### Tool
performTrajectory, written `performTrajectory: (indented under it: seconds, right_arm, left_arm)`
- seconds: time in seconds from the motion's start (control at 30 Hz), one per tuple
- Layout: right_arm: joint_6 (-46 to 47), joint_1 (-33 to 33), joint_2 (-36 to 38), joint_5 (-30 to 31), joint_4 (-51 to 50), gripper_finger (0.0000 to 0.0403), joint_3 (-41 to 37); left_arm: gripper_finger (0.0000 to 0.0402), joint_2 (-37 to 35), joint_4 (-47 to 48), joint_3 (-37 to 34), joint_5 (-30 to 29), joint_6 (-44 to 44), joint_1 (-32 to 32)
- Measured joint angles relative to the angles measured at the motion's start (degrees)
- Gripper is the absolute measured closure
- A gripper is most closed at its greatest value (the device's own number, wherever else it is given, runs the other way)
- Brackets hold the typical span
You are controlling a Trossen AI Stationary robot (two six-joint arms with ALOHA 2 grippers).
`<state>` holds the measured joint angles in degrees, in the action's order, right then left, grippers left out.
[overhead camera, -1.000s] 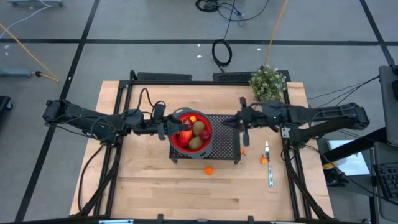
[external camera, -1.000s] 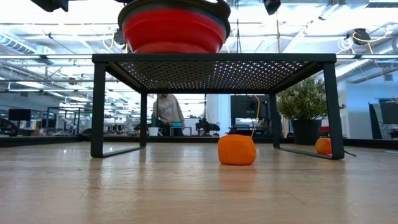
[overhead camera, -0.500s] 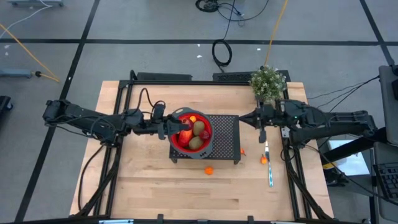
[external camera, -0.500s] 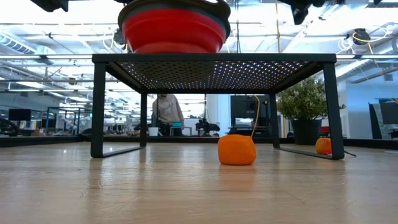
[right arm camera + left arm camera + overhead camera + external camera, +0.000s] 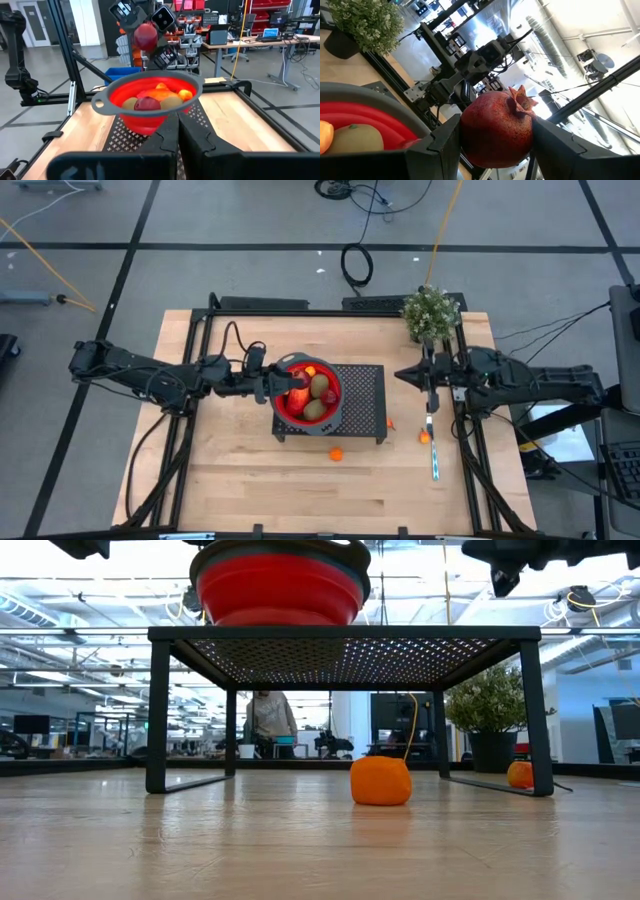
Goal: Pick & Place Fruit
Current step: Put the pomegranate into the red colander on the shelf
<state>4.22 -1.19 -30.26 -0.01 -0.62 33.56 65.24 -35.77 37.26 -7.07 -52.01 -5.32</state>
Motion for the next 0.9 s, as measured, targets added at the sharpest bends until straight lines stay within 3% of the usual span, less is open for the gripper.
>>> performTrajectory:
  seconds: [0.57, 0.73, 0.9]
  right_arm:
    - [-0.3, 0.0, 7.3, 0.0, -0.8, 0.0403, -6.5]
    - [3.4, 0.0, 9.3, 0.0, -0.7, 0.0403, -10.0]
    - [5.8, 0.0, 10.9, 0.0, 5.8, 0.0403, -14.8]
  left_arm:
    - [0.0199, 0.0, 0.0, 0.0, 0.0, 0.1, 0.0]
    - [0.0199, 0.0, 0.0, 0.0, 0.0, 0.2, 0.0]
    - [0.0199, 0.0, 0.0, 0.0, 0.0, 0.5, 0.0]
